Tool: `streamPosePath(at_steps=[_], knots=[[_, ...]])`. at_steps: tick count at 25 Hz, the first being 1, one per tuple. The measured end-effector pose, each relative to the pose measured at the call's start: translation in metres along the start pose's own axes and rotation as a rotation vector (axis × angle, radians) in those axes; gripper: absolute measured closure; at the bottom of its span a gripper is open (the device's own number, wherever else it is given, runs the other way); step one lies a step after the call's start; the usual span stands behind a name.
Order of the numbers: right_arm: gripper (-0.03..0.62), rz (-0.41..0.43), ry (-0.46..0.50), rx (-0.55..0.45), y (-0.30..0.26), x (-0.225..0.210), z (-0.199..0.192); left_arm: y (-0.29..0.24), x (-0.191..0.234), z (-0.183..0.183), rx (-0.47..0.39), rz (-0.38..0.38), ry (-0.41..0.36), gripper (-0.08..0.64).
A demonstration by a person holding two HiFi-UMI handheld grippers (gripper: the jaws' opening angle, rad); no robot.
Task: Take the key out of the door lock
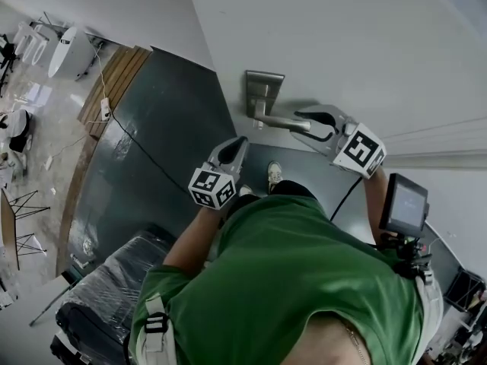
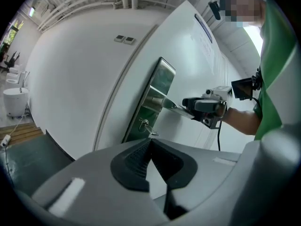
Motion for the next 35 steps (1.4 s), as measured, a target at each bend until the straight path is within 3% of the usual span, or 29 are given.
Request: streamPosePath(at_steps=[5,10,17,24,35], knots=[[0.454,0.033,0.083,0.148,-0.017,0.019,0.009,0.001,-0.009,-0.011,0.063,-0.016,-0.073,0.552],[0.454,0.106,0.106,0.276,-0.031,-0.002,0.003,-0.033,-0.009,-0.002,0.123,-0.008,-0.135,0.548],[0.454,0.072,0.234,0.451,-0.051,-0.015,-0.011,-0.054,-0.001,0.002,0.164,0.003,-0.16,0.54],[0.476,0.033,0.273,0.597,-0.071,-0.008,-0.019,-0.054,0.003,-0.004,0.198,-0.005,-0.216,0.528],[0.505,0.026,0.241,0.639,-0.07,-0.009,-0.019,-0.061,-0.002,0.004,0.218,-0.052,-0.263,0.469]])
Point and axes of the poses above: the fingertips, and each gripper's own axes: y backward along the fingers, x to its left, z out of its top, the point moved 2 cm from there along y, backward along the fingers, and after that the axes turned 14 degrees about x, right-handed, at the moved point
